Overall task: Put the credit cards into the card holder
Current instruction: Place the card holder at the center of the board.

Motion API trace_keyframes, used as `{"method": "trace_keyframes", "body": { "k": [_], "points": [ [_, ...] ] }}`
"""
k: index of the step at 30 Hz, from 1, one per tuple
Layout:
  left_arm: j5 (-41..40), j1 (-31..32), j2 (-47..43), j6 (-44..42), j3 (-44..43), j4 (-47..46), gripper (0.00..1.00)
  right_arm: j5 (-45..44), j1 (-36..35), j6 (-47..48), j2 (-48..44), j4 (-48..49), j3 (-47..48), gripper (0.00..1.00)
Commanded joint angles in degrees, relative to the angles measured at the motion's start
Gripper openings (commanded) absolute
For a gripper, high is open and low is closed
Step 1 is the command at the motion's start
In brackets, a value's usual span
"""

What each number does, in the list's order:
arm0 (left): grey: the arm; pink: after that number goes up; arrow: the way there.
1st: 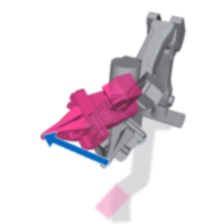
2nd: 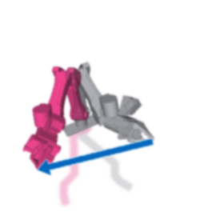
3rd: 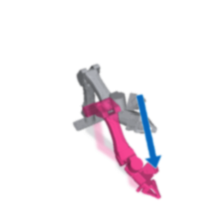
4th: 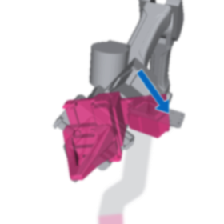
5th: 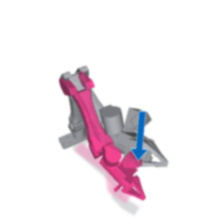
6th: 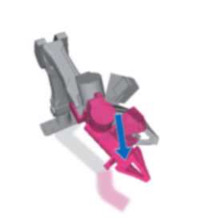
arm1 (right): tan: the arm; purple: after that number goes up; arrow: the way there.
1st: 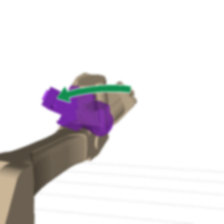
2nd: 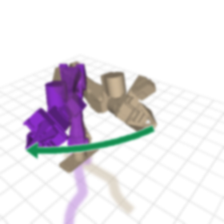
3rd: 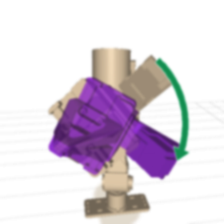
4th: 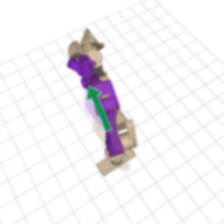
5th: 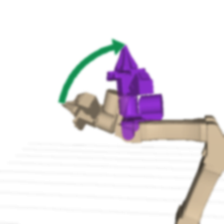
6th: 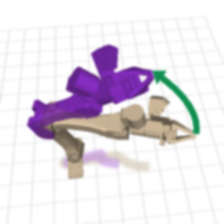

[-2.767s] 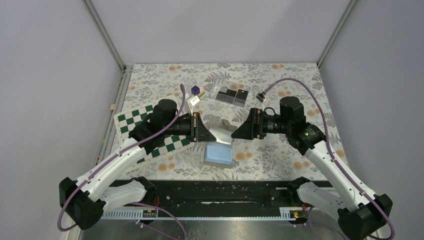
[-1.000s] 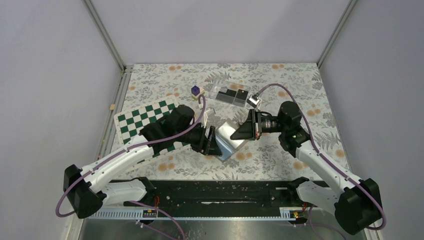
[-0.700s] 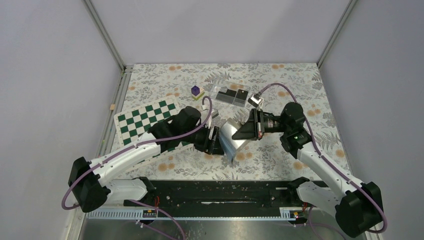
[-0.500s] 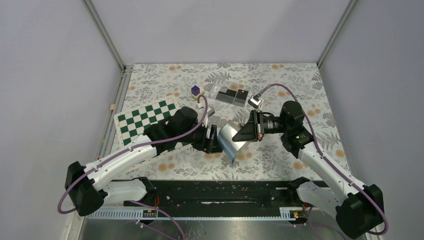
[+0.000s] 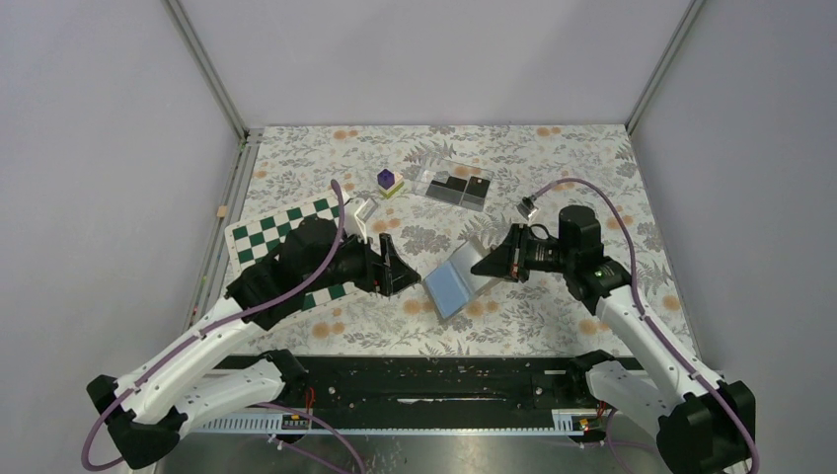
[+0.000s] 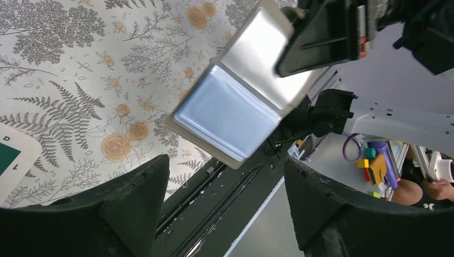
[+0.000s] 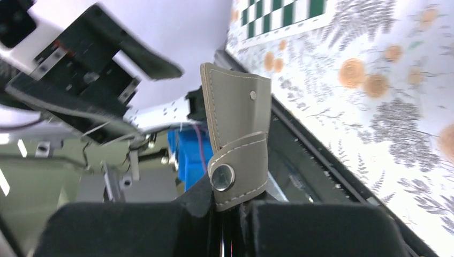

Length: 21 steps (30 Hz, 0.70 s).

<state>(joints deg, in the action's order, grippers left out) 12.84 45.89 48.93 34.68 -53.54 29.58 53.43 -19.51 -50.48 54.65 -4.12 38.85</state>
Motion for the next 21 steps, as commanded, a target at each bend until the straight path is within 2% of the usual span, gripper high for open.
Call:
{"method": "trace_keyframes", "body": {
  "k": [1,9,14,17,18,20,21],
  "points": [
    [-0.1,-0.3,0.6,2.8,-2.2,-4.6,0.78,-10.4,1.2,1.2,-1.0,-2.1,-3.8,0.00],
    [4.4,-0.4,5.0,5.5,-1.7,-9.8,0.78,-21.5,1.3,-4.2,3.3,9.8,-15.3,0.00],
    [6.5,-0.4,5.4,7.0,-1.0,-12.4,0.80,-23.4,1.3,-3.6,7.8,11.4,-17.9,0.00],
    [6.4,-0.4,5.2,6.8,-1.0,-12.5,0.81,-26.0,1.3,-2.6,7.0,8.1,-18.9,0.00],
    [6.3,-0.4,5.1,6.7,-1.0,-12.5,0.81,-26.9,1.3,-2.0,6.4,6.4,-18.9,0.01],
    [6.2,-0.4,5.0,6.7,-0.8,-12.6,0.81,-28.7,1.3,-1.6,4.6,2.7,-19.0,0.14],
    [6.1,-0.4,5.0,6.7,-0.8,-12.6,0.81,-29.3,1.3,-1.7,3.6,0.8,-19.1,0.16]
  ]
}}
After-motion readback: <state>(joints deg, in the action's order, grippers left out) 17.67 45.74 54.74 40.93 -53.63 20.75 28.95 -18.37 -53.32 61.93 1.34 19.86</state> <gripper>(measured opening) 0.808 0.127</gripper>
